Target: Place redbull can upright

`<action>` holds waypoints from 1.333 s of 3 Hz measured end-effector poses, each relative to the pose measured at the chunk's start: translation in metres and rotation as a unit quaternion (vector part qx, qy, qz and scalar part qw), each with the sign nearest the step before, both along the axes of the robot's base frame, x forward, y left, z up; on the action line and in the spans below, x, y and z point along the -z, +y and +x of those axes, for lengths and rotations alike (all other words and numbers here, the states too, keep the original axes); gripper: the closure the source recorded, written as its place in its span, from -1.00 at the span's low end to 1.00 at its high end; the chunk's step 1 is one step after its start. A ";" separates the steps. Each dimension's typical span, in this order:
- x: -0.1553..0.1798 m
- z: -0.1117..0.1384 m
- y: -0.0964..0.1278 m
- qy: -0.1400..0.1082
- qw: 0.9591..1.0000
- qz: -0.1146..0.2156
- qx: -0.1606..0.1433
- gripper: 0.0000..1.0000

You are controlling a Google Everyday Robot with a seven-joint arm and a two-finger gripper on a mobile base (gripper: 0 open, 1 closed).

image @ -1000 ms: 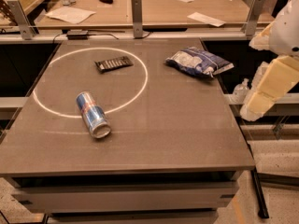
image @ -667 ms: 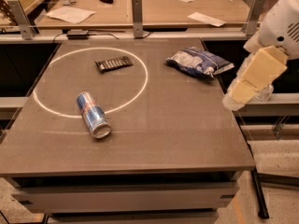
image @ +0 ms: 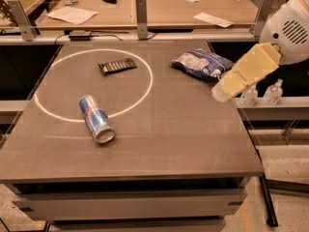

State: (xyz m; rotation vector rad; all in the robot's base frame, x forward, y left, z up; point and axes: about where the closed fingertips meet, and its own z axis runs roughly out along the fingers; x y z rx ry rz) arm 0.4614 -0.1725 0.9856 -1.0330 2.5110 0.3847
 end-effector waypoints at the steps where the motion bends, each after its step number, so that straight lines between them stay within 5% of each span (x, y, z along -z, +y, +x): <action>1: 0.000 0.000 0.000 0.000 1.000 0.000 0.000 -1.00; 2: 0.007 0.003 0.010 0.018 0.999 0.006 0.028 -1.00; 4: 0.038 0.001 0.102 0.077 0.994 0.017 0.074 -1.00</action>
Offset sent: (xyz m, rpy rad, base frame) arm 0.0114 0.0388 -0.0290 0.0501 0.1563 -0.2344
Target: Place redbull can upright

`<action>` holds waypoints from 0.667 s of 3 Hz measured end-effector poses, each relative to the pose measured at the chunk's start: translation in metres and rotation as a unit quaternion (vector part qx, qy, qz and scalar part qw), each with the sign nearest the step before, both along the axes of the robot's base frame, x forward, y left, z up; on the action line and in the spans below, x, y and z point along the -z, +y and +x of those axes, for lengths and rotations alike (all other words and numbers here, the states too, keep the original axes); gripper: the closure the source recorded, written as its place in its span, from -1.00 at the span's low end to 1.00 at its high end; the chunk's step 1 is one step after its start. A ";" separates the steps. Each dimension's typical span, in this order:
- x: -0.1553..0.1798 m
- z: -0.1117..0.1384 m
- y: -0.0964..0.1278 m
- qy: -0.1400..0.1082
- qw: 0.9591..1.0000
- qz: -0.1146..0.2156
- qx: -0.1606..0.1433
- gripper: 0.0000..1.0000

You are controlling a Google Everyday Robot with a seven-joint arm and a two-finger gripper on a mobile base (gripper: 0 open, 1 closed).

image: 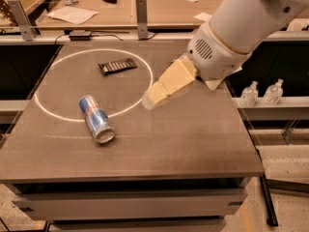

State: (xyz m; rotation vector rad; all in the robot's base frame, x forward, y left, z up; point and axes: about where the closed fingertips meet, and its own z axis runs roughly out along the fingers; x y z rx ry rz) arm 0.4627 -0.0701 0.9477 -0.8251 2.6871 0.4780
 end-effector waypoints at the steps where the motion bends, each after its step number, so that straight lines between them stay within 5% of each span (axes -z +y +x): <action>1: 0.023 0.001 0.033 0.023 1.000 0.004 -0.013 -1.00; 2: 0.034 0.005 0.056 0.031 0.999 -0.009 -0.024 -1.00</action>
Offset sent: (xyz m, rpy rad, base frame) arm 0.0130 0.0836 -0.0517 -0.0627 0.0858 0.0668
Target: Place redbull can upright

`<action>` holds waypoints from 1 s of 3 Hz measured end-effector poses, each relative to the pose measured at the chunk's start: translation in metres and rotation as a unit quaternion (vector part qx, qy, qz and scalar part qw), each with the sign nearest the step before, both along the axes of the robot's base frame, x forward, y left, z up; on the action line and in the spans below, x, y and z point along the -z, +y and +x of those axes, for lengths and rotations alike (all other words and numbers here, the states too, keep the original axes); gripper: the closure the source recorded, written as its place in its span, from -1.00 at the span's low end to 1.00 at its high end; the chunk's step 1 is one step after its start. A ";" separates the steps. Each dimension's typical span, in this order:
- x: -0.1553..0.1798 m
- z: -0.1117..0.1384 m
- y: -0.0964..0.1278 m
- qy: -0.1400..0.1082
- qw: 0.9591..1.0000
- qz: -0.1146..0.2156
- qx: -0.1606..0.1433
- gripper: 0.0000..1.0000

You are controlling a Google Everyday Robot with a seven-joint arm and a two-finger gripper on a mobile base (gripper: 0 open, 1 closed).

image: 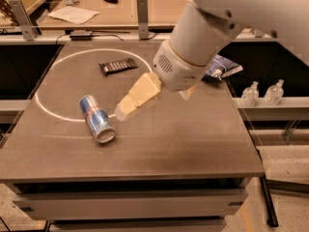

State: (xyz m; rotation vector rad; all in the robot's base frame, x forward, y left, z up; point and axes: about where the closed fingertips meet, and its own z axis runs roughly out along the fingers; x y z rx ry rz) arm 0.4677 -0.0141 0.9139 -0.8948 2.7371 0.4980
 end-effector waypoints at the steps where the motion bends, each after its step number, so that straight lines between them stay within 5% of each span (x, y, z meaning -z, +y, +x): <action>1: -0.002 0.009 0.022 -0.001 1.000 -0.012 -0.008 -1.00; 2: -0.011 0.023 0.049 -0.016 0.999 -0.014 -0.032 -1.00; 3: -0.011 0.023 0.049 -0.016 0.999 -0.014 -0.032 -1.00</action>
Offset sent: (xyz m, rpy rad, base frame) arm 0.0420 0.0772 0.0164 -0.0342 -0.0503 0.1122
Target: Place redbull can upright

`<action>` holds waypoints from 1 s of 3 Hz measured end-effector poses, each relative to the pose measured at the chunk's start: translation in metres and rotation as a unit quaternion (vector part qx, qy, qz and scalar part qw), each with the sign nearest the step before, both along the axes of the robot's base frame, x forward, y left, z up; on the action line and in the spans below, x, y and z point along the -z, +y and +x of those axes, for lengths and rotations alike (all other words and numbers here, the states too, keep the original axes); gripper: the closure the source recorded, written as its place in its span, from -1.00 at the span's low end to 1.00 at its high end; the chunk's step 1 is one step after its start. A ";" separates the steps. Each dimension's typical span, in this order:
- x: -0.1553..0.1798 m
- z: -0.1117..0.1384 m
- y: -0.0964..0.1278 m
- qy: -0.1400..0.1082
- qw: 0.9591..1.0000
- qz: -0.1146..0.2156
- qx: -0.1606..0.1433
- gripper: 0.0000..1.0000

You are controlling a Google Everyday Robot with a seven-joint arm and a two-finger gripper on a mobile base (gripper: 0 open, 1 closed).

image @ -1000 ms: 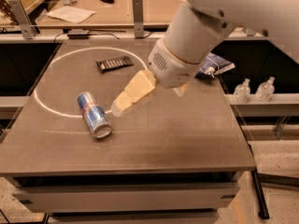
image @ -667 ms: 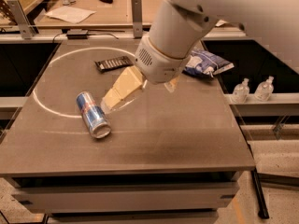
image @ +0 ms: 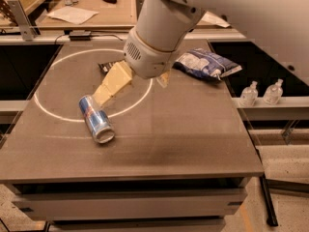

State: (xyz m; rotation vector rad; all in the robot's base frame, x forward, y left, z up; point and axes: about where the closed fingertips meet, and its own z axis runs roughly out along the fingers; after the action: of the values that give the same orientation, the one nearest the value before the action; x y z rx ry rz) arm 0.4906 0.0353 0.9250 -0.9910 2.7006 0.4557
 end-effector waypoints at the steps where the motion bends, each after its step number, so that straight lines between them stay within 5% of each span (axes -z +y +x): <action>1: -0.001 0.005 0.011 0.004 1.000 -0.011 0.024 -1.00; 3: 0.020 0.032 0.065 0.013 0.998 -0.065 0.021 -1.00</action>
Offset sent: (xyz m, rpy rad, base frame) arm 0.0442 0.0616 -0.0188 -0.1512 0.0226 -0.0671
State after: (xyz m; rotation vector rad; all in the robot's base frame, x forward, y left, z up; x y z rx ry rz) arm 0.5229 0.0999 0.9046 -0.9661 2.7989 0.2893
